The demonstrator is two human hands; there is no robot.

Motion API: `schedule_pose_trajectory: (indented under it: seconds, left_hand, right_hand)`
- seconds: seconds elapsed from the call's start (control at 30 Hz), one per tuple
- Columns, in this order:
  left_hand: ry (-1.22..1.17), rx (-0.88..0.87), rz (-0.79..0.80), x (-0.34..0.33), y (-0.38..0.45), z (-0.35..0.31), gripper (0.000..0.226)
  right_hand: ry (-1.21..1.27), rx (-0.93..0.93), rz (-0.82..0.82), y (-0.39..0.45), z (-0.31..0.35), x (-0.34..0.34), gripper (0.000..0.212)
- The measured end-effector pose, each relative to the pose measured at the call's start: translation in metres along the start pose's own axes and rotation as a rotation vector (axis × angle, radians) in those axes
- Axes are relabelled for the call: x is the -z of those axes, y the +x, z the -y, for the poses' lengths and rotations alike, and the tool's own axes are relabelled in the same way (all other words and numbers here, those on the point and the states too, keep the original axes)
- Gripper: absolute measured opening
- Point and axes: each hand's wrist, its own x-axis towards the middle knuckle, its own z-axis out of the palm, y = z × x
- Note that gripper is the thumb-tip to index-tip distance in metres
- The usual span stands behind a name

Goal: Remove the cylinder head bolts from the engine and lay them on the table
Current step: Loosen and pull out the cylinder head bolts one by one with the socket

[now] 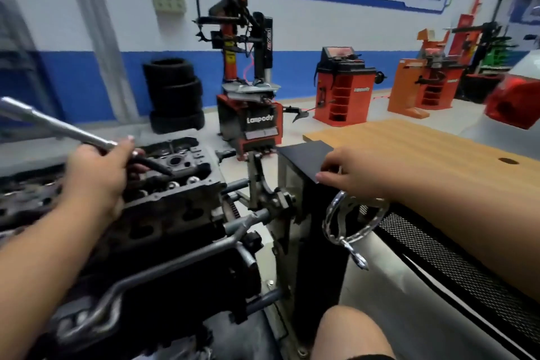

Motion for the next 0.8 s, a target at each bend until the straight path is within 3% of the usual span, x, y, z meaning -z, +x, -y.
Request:
schedule_pose_trajectory:
  seconds: [0.1,0.3,0.5,0.8]
  left_hand:
    - [0.111,-0.145,-0.063,0.009,-0.004,-0.011,0.017]
    - [0.401,-0.182,0.064,0.032,0.005,-0.029,0.015]
    - [0.559,-0.198,0.18,0.04,-0.004,-0.037,0.018]
    - [0.762,-0.308,0.251,0.027,-0.002,-0.029,0.022]
  right_hand:
    - [0.074,0.18,-0.129,0.035,0.072,0.018,0.029]
    - [0.473,0.357,-0.175,0.078,0.179,0.052,0.03]
    - [0.696,0.382,-0.154,0.094,0.22,0.062,0.03]
    - [0.801,0.39,-0.156,0.098,0.253,0.066,0.034]
